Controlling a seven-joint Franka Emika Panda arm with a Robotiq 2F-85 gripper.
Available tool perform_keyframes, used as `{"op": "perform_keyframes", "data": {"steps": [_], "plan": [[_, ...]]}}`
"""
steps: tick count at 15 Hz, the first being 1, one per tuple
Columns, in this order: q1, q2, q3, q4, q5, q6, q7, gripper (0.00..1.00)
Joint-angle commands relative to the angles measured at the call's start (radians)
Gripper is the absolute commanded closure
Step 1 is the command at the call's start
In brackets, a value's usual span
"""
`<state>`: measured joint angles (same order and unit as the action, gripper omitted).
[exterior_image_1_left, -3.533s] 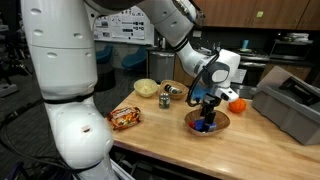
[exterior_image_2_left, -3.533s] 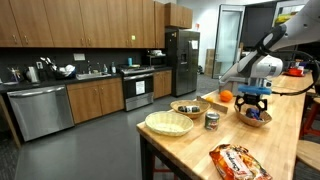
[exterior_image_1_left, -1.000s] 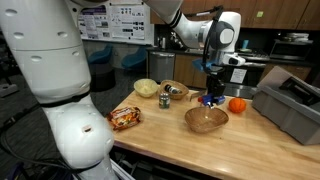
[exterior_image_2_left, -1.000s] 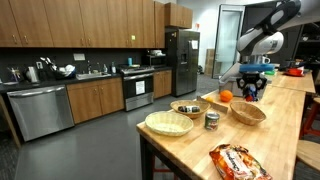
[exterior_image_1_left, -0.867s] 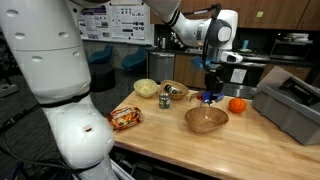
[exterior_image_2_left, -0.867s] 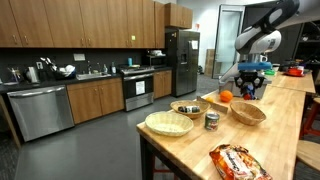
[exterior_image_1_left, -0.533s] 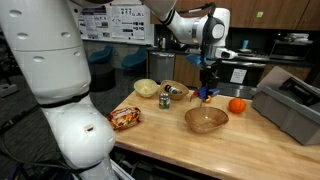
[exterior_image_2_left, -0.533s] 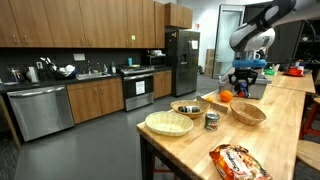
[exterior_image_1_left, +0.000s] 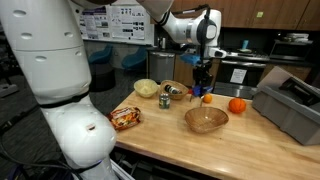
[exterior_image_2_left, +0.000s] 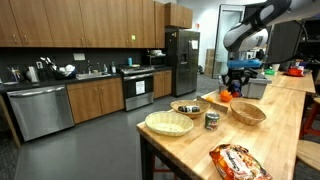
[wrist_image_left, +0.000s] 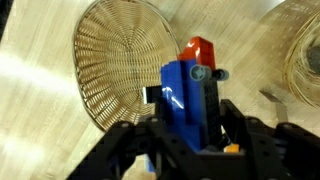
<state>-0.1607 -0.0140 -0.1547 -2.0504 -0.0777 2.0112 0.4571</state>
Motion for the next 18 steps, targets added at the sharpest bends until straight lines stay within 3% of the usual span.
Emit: {"op": "perform_keyframes", "data": {"steps": [1,18], "plan": [[0.010,0.007,0.009,0.012,0.020,-0.006,-0.056,0.69],[0.049,0.085,0.048,0.008,0.086,0.047,-0.246,0.69]]}}
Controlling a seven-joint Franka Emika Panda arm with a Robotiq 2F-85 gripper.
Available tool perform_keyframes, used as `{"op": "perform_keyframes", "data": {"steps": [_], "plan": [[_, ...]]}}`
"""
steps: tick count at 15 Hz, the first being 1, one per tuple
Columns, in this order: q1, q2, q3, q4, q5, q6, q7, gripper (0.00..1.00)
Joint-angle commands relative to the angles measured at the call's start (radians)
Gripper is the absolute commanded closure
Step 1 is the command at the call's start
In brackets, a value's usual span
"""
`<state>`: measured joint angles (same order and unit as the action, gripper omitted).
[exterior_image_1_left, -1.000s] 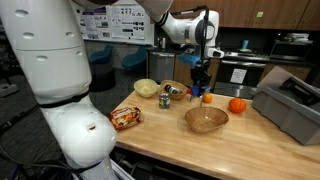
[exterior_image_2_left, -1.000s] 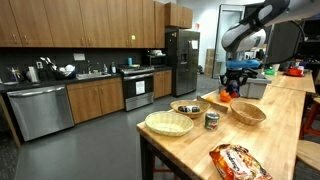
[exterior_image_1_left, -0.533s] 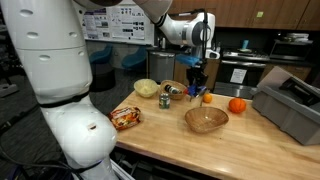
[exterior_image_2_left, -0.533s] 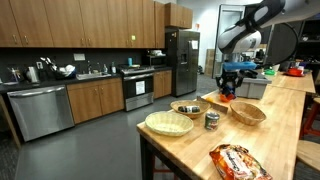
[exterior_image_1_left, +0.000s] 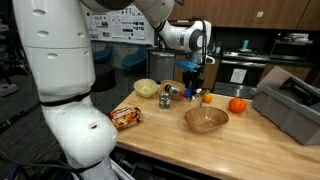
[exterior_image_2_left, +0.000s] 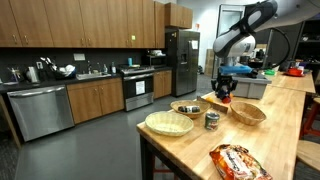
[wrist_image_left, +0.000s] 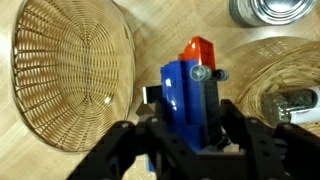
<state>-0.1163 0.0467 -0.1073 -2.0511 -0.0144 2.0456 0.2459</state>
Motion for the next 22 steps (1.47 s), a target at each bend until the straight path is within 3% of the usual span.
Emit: {"op": "perform_keyframes", "data": {"steps": [1,21,22], "plan": [[0.006,0.033,0.002,0.007,0.025,0.018,-0.038,0.69],[-0.006,0.170,-0.008,-0.005,0.078,0.027,-0.051,0.69],[-0.007,0.171,-0.010,-0.006,0.079,0.026,-0.051,0.19]]}}
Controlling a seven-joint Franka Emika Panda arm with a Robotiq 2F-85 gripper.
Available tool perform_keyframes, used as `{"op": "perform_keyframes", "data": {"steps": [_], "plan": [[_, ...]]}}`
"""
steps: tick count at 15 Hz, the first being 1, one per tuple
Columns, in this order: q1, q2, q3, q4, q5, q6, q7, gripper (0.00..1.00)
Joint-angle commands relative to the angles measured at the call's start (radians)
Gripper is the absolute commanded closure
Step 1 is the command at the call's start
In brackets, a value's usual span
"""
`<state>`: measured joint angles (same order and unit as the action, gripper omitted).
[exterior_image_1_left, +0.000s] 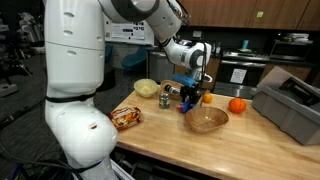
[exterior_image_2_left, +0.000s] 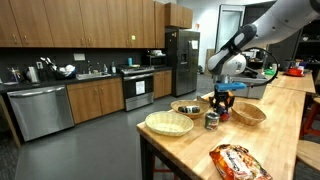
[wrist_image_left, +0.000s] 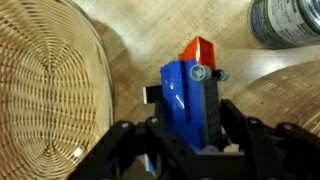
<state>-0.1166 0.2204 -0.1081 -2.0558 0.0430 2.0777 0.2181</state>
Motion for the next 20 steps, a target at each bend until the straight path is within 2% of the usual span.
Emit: {"op": "perform_keyframes", "data": {"steps": [1,4,5,20], "plan": [[-0.008,-0.002,-0.011,-0.002,0.022,-0.005,-0.022,0.18],[-0.013,-0.004,-0.017,-0.004,0.023,-0.004,-0.020,0.02],[-0.014,-0.004,-0.018,-0.004,0.022,-0.004,-0.020,0.01],[-0.032,-0.084,-0.079,-0.029,-0.027,0.007,0.036,0.00]]}}
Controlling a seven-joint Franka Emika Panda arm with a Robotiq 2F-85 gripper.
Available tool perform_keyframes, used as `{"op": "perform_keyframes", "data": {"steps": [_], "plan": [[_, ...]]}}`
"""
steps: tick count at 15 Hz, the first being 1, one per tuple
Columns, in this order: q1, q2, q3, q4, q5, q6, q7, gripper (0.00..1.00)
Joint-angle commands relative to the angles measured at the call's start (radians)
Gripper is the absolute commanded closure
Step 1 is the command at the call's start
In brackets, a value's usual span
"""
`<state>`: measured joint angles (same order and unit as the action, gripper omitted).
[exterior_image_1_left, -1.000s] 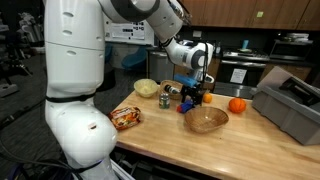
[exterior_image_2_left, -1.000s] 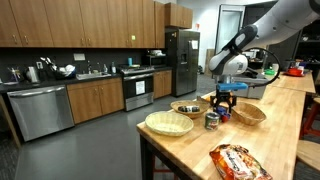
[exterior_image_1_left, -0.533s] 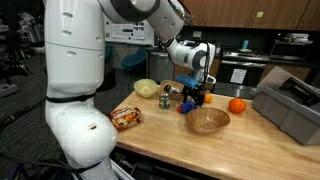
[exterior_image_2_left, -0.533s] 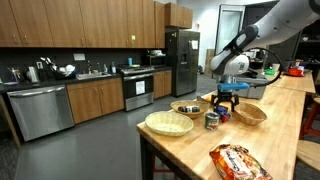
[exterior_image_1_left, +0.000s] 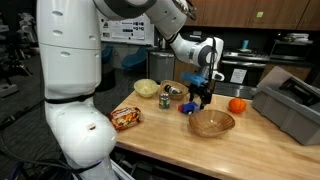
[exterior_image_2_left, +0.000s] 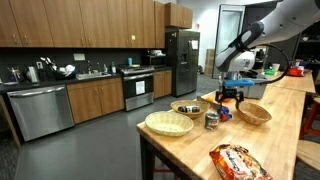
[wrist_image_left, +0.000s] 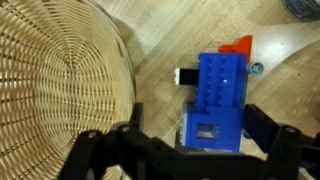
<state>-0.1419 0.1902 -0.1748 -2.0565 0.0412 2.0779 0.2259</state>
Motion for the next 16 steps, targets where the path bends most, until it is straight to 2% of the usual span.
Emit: {"op": "perform_keyframes", "data": {"steps": [1,8,16], "plan": [[-0.008,-0.062,-0.016,-0.029,-0.030,0.009,0.032,0.00],[-0.019,-0.110,-0.030,-0.020,-0.090,0.009,0.069,0.00],[-0.023,-0.093,-0.025,0.003,-0.078,0.001,0.055,0.00]]}}
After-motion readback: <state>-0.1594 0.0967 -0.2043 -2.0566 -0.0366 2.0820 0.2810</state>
